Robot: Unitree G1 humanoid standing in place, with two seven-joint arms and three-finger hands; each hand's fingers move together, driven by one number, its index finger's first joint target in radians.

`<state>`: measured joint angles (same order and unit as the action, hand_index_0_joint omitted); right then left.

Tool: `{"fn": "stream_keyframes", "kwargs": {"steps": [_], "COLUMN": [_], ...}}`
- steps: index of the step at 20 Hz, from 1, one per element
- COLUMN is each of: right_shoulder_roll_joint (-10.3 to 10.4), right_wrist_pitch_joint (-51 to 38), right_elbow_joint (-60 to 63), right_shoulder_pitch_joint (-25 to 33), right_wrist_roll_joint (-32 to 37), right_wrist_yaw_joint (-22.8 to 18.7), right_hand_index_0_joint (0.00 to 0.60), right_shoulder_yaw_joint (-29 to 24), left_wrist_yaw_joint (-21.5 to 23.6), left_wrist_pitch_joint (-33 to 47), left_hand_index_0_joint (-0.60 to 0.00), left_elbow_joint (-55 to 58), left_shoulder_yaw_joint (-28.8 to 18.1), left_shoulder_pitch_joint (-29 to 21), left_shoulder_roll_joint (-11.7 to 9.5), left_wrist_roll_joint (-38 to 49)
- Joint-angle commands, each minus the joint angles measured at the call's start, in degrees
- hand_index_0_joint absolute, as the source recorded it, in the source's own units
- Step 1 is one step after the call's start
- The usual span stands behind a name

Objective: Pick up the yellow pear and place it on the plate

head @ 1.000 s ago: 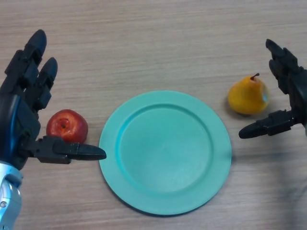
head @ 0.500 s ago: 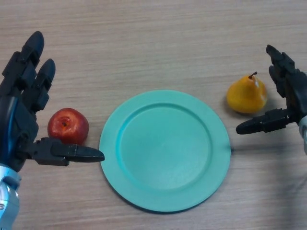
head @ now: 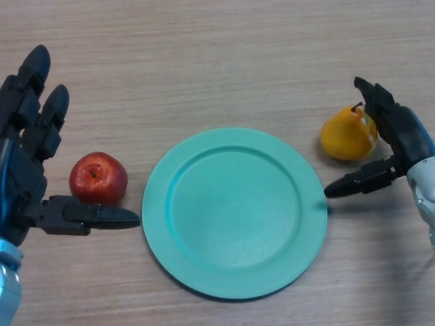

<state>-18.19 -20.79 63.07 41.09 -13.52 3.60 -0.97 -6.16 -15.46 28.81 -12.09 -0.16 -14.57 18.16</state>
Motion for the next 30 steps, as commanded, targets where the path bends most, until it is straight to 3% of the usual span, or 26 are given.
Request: {"fn": "stream_keyframes", "kwargs": {"steps": [1,8,10,11,14,16,19,22,25,30], "right_shoulder_roll_joint": [-1.1,-1.9,-2.9,-2.5,-2.7,-1.5,2.7,5.7,7.1,7.3], "right_wrist_pitch_joint": [-7.9,-8.4,-10.1,-8.2,-4.8,0.6,11.5,21.0,18.6,11.4], "right_elbow_joint": [-0.7,-1.4,-2.2,-5.2,-13.8,-25.0,-47.1,-61.5,-69.2,-65.2], "right_shoulder_pitch_joint": [5.0,5.4,5.2,4.4,2.0,-1.8,-10.4,-17.4,-24.5,-27.8], "right_wrist_roll_joint": [-2.0,-1.8,-3.7,-0.7,1.3,3.3,9.1,11.7,9.3,4.0], "right_wrist_yaw_joint": [-4.4,-6.9,-9.6,-7.2,-6.2,-4.5,-0.8,0.3,-2.1,-6.4], "right_hand_index_0_joint": [0.599,0.6,0.6,0.6,0.6,0.6,0.6,0.6,0.6,0.6], "right_shoulder_yaw_joint": [-0.7,-2.2,-1.7,-3.1,-3.2,-3.1,-1.4,1.3,7.5,13.4], "left_wrist_yaw_joint": [-0.1,0.4,0.5,0.7,0.7,0.7,0.6,0.4,0.0,-0.2], "left_wrist_pitch_joint": [8.2,8.4,9.0,8.6,7.4,7.8,6.1,6.0,4.6,3.8], "left_hand_index_0_joint": [0.0,0.0,0.0,0.0,0.0,0.0,0.0,0.0,0.0,0.0], "left_elbow_joint": [2.0,1.1,1.1,1.3,2.1,2.4,3.1,3.2,3.2,3.2], "left_shoulder_yaw_joint": [-3.4,-3.5,-3.1,-2.9,-2.7,-2.3,-2.1,-1.7,-1.5,-0.5], "left_shoulder_pitch_joint": [-1.0,-1.5,-1.4,-1.4,-1.6,-1.3,-1.6,-1.5,-1.8,-2.1], "left_shoulder_roll_joint": [-1.6,-2.0,-1.7,-1.8,-1.9,-1.6,-1.8,-1.6,-1.7,-1.5], "left_wrist_roll_joint": [1.6,0.9,0.7,0.8,1.1,0.9,1.4,1.0,0.9,0.0]}}
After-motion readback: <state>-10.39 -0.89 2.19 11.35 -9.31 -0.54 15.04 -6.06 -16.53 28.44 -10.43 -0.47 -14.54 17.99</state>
